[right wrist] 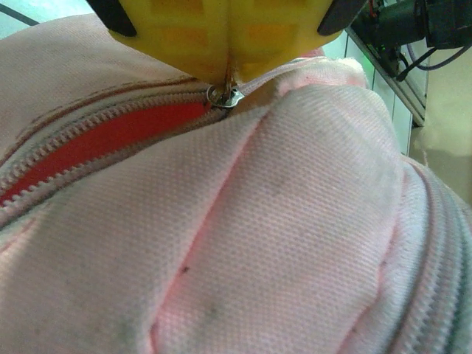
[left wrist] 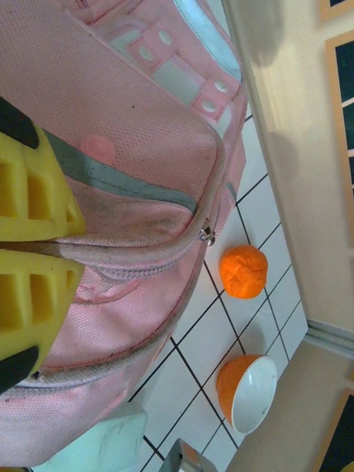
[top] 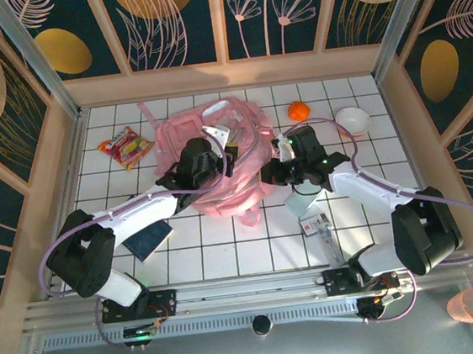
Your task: Pack the student bag
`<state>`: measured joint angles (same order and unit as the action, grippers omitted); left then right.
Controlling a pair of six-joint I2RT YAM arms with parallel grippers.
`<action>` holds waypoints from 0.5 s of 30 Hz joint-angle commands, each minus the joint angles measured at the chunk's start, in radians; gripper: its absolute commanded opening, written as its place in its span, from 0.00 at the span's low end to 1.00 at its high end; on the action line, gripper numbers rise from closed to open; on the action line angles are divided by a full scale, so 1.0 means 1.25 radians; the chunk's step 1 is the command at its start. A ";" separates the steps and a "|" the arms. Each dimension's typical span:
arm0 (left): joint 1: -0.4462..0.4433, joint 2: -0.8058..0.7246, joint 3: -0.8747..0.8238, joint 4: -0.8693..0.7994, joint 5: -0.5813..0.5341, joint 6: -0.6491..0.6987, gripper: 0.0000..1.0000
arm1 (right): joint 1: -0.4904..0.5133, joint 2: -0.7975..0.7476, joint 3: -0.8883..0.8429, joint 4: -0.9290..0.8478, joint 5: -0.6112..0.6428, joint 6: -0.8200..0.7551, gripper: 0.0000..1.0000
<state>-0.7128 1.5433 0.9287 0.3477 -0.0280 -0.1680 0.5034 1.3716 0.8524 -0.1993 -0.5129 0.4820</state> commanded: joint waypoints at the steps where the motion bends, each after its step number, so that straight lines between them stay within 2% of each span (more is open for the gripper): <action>1: -0.003 -0.044 0.009 0.104 -0.034 -0.050 0.00 | 0.023 -0.011 -0.014 0.031 0.020 0.025 0.00; 10: -0.002 0.015 0.057 0.105 -0.147 -0.181 0.00 | 0.127 -0.040 -0.013 0.107 0.044 0.144 0.00; 15: -0.007 0.055 0.087 0.118 -0.212 -0.180 0.00 | 0.146 -0.044 -0.007 0.126 0.040 0.179 0.00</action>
<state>-0.7155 1.5955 0.9749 0.3573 -0.1883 -0.3359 0.6609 1.3434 0.8429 -0.0998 -0.4435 0.6559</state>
